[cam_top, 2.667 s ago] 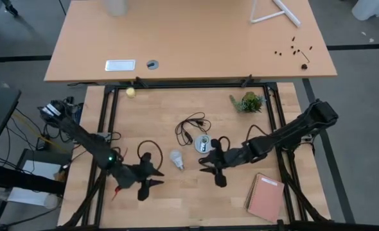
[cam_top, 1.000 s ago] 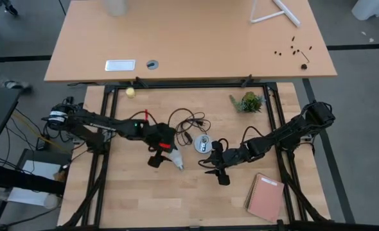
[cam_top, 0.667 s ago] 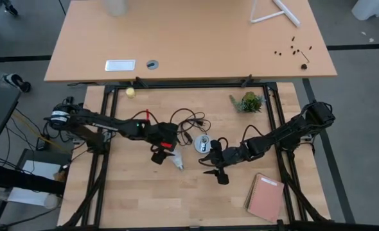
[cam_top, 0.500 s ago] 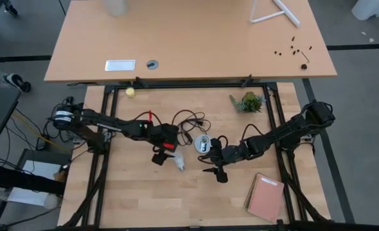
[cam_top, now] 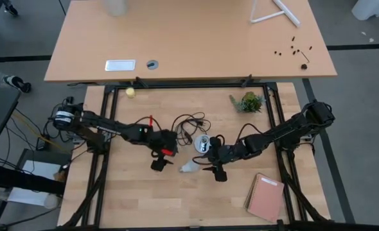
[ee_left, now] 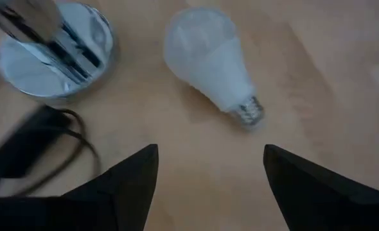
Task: Screw lightbulb
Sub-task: Insert the white lightbulb into the lamp
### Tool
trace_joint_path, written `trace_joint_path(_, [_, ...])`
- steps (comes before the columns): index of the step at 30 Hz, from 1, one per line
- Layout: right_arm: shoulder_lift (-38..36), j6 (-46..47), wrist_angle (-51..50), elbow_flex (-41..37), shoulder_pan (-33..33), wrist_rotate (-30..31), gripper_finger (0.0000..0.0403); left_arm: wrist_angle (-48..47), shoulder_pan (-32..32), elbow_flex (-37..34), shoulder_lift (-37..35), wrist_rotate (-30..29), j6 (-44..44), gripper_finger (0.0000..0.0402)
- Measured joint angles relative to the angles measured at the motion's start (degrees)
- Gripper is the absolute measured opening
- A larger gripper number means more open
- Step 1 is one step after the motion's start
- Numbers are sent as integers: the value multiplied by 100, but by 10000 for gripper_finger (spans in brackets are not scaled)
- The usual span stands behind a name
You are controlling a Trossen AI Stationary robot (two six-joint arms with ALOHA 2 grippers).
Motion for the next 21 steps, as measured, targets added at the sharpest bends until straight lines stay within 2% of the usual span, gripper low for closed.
trace_joint_path(3, [0, -13, -31, -4, 131, 8, 258, -10, -443, 0, 0, -199, -438, 285])
trace_joint_path(10, [78, -22, -246, -2, 420, 516, 256, 599, -1546, 0, 218, -1500, -1692, 284])
trace_joint_path(15, [416, 135, -152, -7, 507, 489, 255, 1381, -2155, 98, 947, -2413, -2263, 284])
trace_joint_path(21, [670, 374, -79, -8, 769, 525, 252, 707, -2629, 1092, 2020, -3581, -2287, 284])
